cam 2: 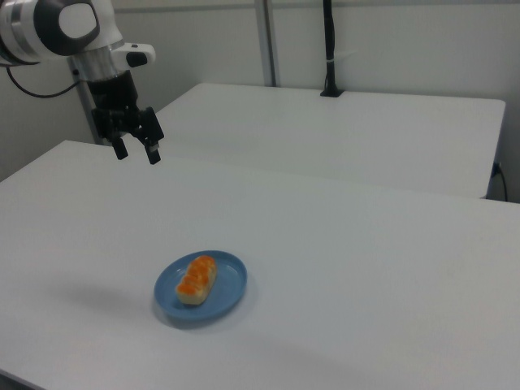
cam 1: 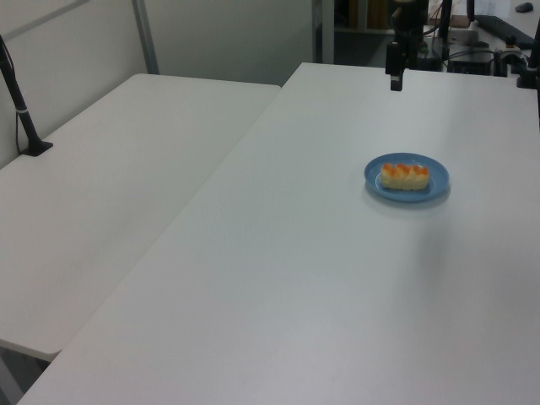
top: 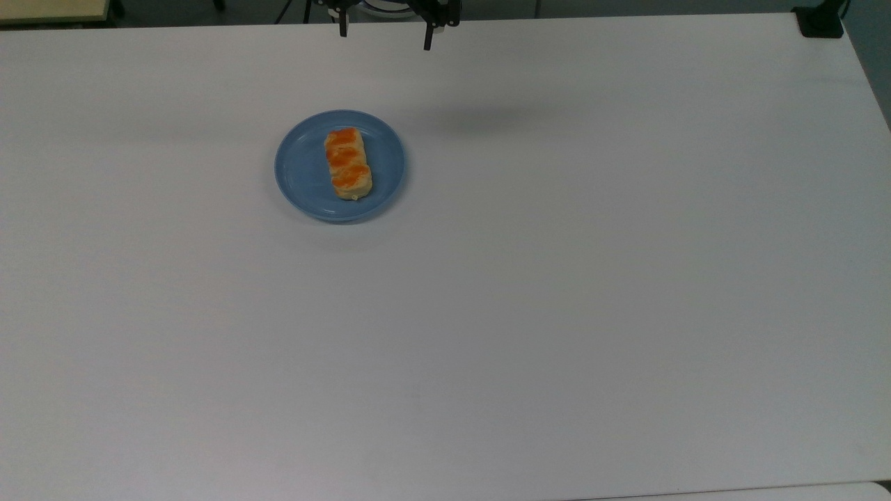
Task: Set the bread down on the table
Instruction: 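Lower the open gripper down over the bread roll on the blue plate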
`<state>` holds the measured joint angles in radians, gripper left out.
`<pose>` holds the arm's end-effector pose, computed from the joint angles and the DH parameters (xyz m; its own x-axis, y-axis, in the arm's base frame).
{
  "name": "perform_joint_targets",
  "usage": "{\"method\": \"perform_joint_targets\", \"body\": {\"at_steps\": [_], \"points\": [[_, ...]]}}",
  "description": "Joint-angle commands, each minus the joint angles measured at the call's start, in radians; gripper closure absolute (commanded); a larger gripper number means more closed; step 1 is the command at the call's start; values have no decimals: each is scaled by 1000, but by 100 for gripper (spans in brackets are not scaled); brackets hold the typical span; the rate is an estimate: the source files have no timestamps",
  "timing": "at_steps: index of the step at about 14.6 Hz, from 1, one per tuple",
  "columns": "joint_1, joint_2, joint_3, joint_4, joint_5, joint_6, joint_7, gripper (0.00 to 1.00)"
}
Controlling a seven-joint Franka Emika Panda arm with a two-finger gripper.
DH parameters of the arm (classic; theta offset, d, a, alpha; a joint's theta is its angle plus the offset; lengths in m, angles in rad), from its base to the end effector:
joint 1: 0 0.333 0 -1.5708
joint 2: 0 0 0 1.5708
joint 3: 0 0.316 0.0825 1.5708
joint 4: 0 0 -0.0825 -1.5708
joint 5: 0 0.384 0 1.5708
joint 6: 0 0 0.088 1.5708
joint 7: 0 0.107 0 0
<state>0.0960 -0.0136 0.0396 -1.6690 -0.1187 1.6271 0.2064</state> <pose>0.5493 0.0629 0.5911 0.9980 -0.0626 -0.0038 -0.0617 -0.9906 0.1219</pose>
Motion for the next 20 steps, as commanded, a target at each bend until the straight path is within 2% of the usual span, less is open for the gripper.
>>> {"method": "perform_joint_targets", "body": {"at_steps": [1, 9, 13, 16, 20], "points": [[8, -11, -21, -12, 28, -39, 4, 0], [2, -8, -23, -12, 28, -36, -2, 0], [-7, 4, -46, -15, 28, -29, -184, 0], [-16, 67, -58, -12, 25, -15, -237, 0], [-62, 156, -61, -49, -5, 25, -376, 0]]}}
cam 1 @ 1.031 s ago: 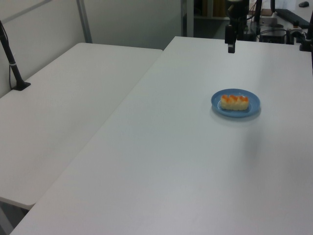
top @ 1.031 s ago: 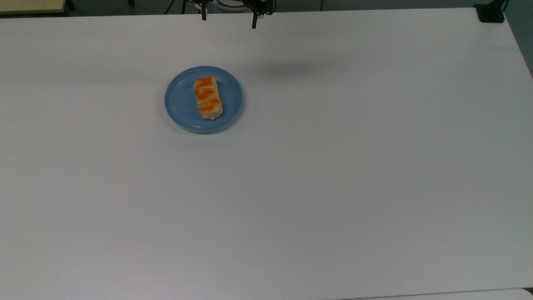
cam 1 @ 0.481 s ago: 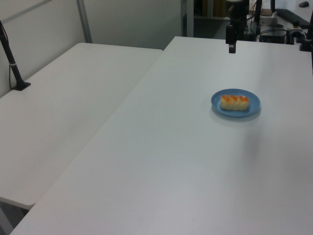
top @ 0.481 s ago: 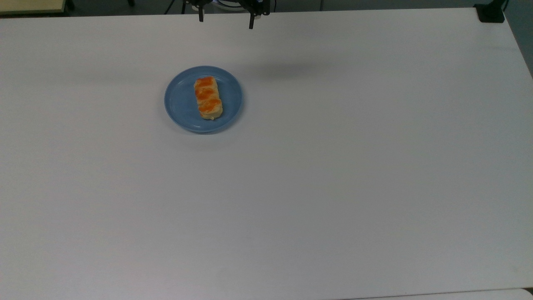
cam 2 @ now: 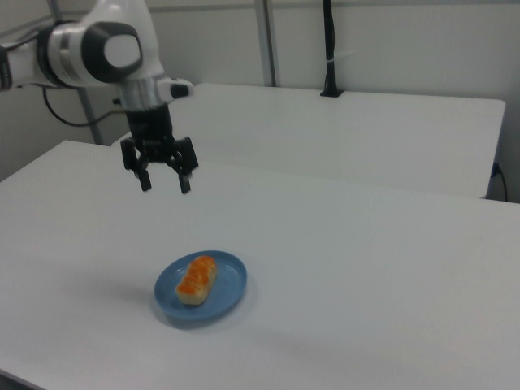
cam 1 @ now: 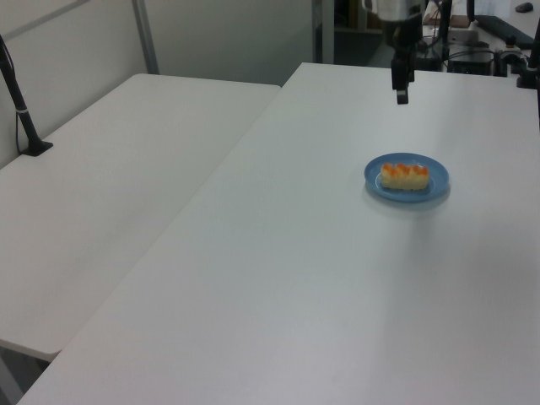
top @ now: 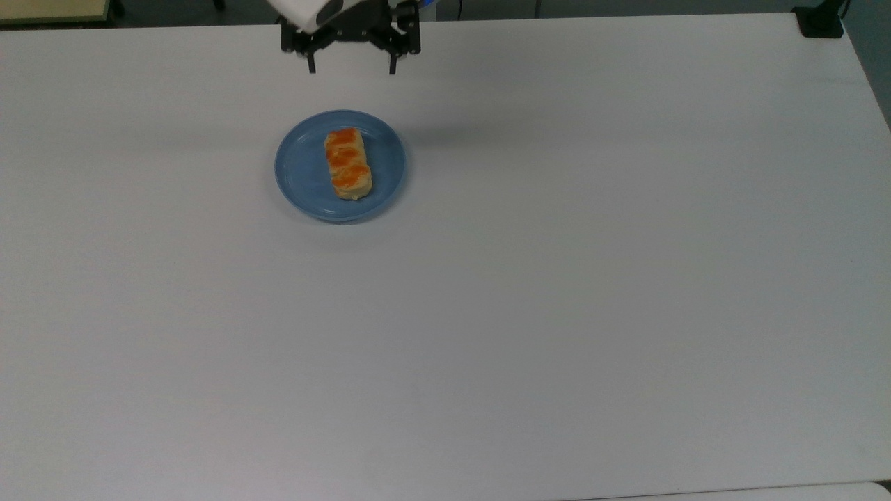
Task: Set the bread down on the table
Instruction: 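Lower the open gripper down over the bread roll on the blue plate, then close the gripper on the orange-glazed bread roll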
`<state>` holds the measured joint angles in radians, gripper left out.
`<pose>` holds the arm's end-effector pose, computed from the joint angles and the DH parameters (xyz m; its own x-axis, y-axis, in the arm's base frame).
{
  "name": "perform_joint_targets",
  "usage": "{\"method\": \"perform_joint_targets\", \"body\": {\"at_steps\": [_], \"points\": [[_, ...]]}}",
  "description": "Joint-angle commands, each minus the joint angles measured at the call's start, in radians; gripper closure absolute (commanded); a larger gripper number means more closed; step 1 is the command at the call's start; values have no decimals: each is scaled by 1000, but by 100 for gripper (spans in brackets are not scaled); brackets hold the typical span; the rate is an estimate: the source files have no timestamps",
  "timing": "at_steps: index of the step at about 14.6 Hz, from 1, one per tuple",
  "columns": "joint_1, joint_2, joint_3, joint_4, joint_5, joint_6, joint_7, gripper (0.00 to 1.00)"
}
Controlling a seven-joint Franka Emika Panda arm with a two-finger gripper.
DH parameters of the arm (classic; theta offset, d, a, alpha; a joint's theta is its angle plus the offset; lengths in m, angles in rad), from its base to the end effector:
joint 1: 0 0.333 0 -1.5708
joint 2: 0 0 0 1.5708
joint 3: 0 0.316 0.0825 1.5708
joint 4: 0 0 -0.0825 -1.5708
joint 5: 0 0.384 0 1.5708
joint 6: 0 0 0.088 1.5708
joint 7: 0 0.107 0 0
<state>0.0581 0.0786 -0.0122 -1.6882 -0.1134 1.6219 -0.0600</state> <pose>0.5714 0.0149 0.5298 0.9823 0.1104 -0.1512 0.1268 -0.9866 0.1031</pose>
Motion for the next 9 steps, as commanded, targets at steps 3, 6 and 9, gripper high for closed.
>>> {"method": "perform_joint_targets", "body": {"at_steps": [3, 6, 9], "points": [[-60, 156, -8, -38, -51, 82, -127, 0], [-61, 237, -5, -53, -94, 113, -129, 0], [-52, 248, 1, -93, -98, 147, -130, 0]]}}
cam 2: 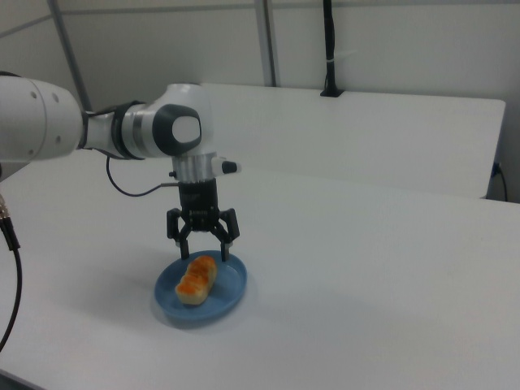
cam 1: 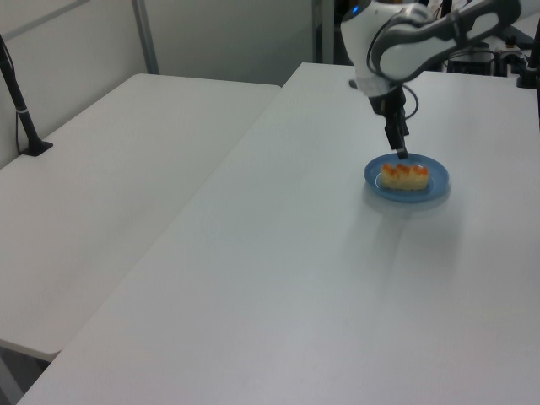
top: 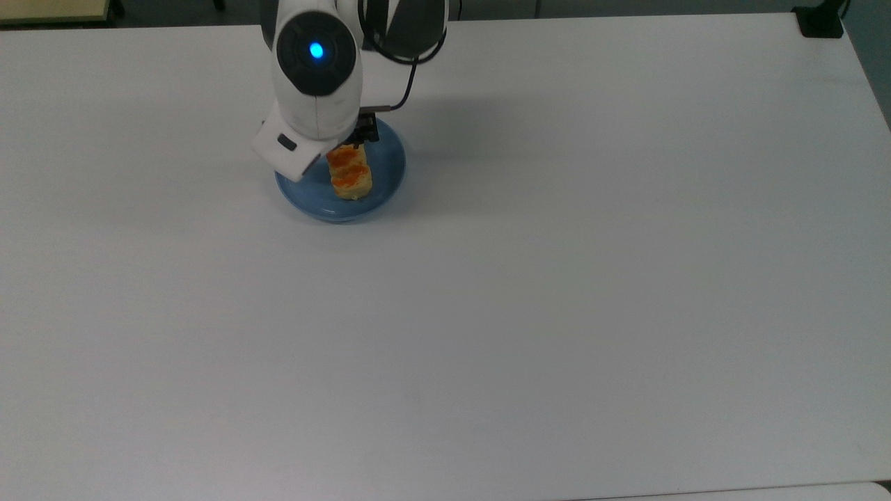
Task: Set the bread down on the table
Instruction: 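Close the gripper on the orange-glazed bread roll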
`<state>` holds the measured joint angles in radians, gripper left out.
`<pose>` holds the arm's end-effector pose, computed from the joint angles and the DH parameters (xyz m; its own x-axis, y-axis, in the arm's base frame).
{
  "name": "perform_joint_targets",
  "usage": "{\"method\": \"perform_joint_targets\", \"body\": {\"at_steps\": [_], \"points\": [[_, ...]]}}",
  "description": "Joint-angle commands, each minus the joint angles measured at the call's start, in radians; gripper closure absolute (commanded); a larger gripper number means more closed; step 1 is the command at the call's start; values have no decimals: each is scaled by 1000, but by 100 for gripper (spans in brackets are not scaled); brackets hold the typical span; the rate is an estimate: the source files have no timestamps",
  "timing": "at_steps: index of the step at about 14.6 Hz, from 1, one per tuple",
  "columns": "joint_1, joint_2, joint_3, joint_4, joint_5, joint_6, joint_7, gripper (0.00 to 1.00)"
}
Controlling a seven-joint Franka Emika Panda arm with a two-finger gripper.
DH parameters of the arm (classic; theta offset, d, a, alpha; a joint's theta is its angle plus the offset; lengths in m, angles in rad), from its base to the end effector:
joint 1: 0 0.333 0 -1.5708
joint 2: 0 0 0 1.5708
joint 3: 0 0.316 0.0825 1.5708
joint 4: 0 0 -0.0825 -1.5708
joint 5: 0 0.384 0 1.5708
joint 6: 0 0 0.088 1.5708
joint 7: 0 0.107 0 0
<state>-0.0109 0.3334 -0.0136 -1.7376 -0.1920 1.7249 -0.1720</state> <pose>0.6046 -0.0318 0.3639 0.9142 0.1736 -0.3662 0.2280 -0.9673 0.1108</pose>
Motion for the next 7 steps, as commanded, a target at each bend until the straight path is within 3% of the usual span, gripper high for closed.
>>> {"method": "perform_joint_targets", "body": {"at_steps": [1, 5, 7], "points": [[20, -7, 6, -57, -20, 47, -17, 0], [20, 6, 15, -121, -21, 116, -15, 0], [20, 9, 15, -126, -24, 122, -17, 21]]}}
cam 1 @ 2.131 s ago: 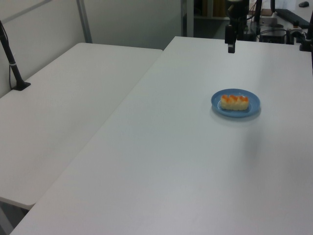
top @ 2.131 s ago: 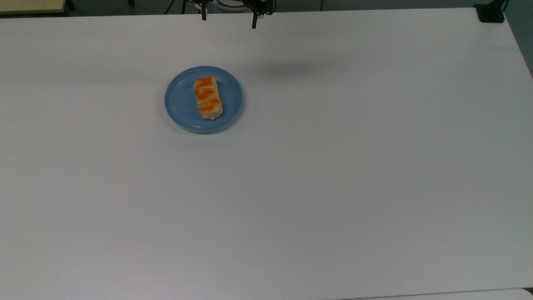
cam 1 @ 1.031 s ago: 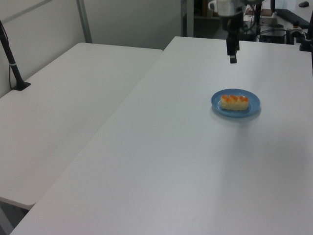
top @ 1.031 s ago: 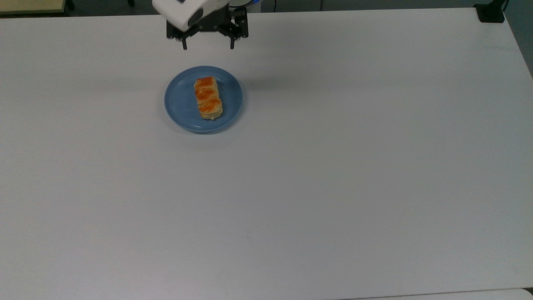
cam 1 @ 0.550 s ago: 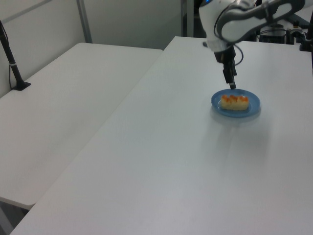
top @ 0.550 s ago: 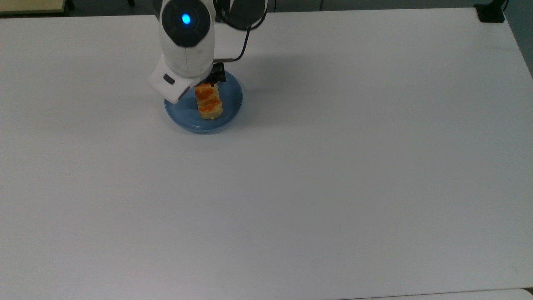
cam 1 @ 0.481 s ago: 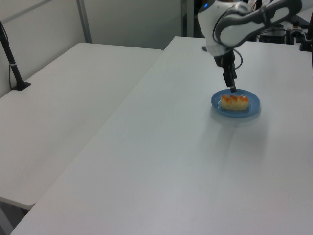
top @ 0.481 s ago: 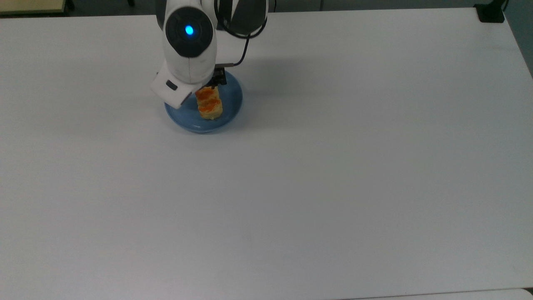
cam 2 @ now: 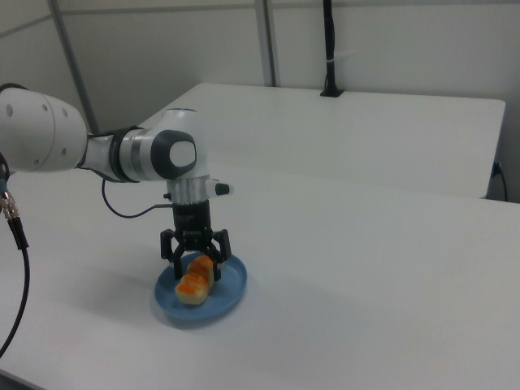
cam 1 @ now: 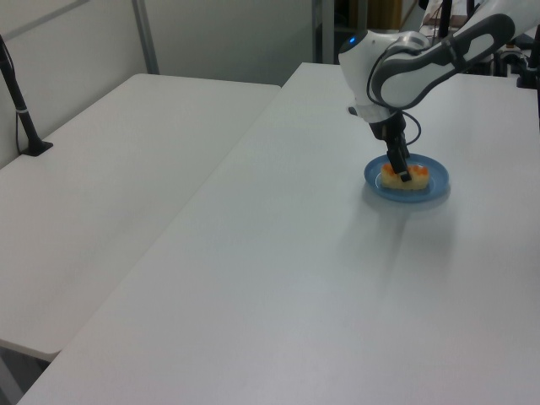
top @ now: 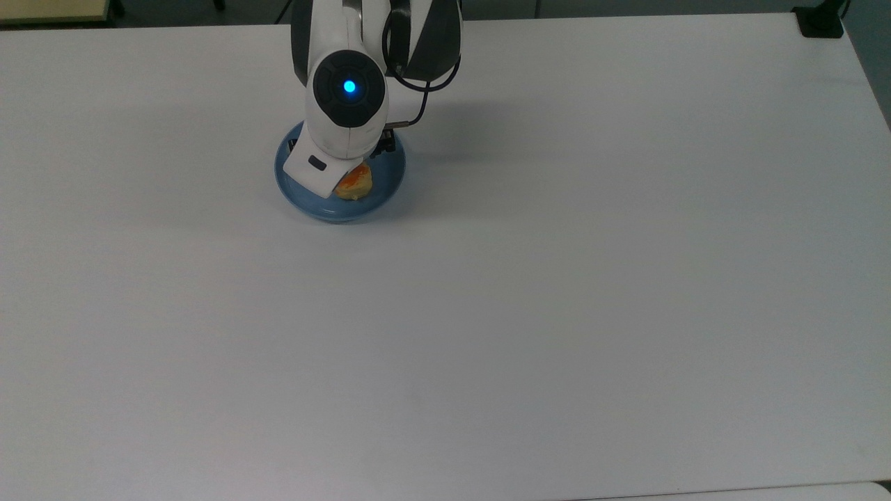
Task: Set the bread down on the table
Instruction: 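Close the gripper on the orange-glazed bread roll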
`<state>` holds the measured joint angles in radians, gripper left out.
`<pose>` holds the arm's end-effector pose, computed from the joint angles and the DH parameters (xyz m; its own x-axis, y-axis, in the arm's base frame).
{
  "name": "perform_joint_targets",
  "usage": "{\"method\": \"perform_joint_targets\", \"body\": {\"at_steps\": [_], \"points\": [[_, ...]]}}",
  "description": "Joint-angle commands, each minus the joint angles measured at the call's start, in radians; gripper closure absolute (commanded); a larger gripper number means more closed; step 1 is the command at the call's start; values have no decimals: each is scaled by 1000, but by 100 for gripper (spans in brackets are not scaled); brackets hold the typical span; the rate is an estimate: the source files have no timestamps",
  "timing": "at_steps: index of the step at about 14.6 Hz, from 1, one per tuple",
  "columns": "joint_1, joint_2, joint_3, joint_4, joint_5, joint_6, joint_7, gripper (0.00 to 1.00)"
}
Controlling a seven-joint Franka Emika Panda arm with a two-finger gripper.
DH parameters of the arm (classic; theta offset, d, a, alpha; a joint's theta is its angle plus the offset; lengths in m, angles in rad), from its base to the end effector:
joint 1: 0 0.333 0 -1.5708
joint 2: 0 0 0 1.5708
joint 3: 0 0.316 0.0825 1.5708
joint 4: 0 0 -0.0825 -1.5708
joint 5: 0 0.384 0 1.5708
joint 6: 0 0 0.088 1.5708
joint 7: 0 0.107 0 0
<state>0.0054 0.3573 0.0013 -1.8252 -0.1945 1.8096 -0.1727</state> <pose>0.5935 -0.0121 0.3168 0.8944 0.2197 -0.3896 0.2753 -0.9569 0.0922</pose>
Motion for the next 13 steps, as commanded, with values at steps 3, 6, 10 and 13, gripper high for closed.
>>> {"method": "perform_joint_targets", "body": {"at_steps": [3, 6, 10, 13], "points": [[5, -15, 0, -39, -22, 36, -14, 58], [7, -35, 2, -17, -20, -19, -16, 69], [2, -24, 2, 162, 15, -84, -1, 70], [-2, 21, -3, 292, 90, -72, 12, 69]]}}
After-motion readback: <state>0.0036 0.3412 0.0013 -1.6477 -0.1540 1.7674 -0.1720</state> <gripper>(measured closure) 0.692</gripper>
